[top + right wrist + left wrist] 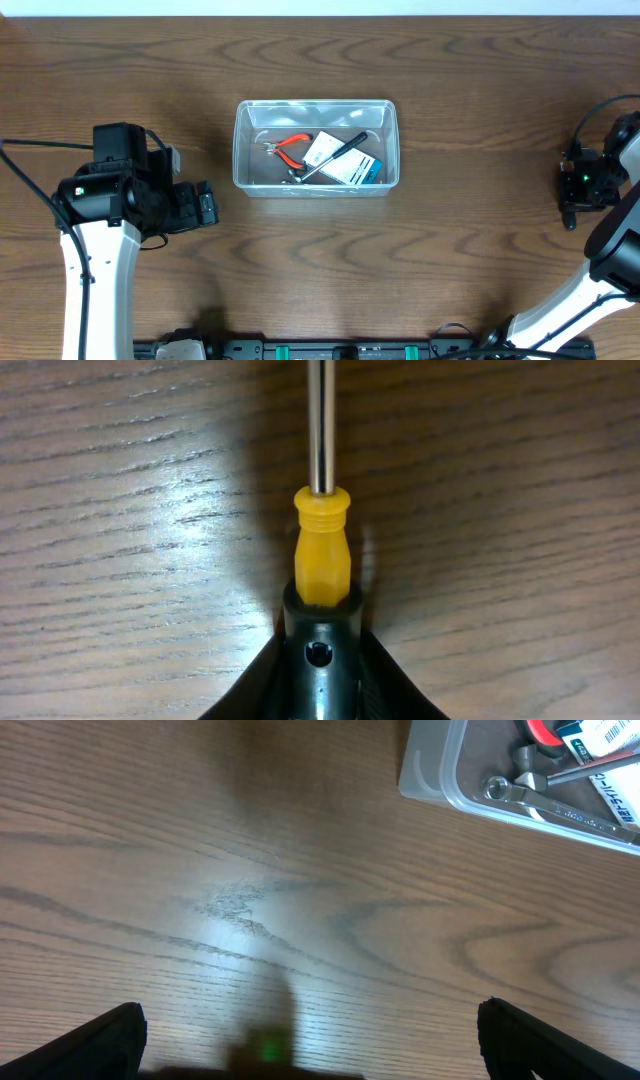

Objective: Pack container
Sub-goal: 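Grasp the screwdriver handle with the right gripper and lift, then carry the screwdriver with the right gripper into the container and release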

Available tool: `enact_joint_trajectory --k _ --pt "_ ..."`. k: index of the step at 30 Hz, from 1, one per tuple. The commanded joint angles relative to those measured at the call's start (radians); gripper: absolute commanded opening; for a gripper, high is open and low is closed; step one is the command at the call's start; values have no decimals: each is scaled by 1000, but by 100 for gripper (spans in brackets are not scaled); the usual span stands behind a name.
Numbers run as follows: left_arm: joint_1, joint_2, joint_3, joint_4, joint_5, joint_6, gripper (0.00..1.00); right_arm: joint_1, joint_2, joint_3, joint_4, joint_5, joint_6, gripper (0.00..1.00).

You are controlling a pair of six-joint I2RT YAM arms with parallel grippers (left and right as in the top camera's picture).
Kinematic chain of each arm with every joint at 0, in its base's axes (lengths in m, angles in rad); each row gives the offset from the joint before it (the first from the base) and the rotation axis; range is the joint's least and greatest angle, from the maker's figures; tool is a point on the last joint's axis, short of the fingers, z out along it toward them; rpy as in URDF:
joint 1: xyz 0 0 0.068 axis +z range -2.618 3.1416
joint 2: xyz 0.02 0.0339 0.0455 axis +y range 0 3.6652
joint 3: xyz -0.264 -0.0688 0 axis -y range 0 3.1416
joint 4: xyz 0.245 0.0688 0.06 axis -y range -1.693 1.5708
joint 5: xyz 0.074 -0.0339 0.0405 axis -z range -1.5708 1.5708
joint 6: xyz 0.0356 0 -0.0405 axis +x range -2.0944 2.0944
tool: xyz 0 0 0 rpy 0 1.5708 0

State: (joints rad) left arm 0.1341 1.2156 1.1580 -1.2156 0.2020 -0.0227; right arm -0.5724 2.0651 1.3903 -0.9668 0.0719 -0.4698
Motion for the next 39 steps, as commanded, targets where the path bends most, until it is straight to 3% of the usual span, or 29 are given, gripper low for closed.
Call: enact_joint_trajectory --k 1,10,20,26,32,39 --pt "-3 -2 6 -3 -13 -1 98 10 12 -25 11 -2 5 15" --pt "-3 -2 6 -3 -13 -1 98 11 10 -20 24 -43 7 1" --pt "-3 -2 6 -3 -13 -1 98 111 -28 175 -81 -84 126 1" --pt "-3 -2 6 -3 -13 -1 98 293 -87 416 -232 -87 123 1" --pt "-3 -2 6 -3 -13 -2 98 579 -130 606 -280 -87 22 1" --pt "-3 -2 6 -3 -12 -2 98 946 -117 623 -218 -88 -263 1"
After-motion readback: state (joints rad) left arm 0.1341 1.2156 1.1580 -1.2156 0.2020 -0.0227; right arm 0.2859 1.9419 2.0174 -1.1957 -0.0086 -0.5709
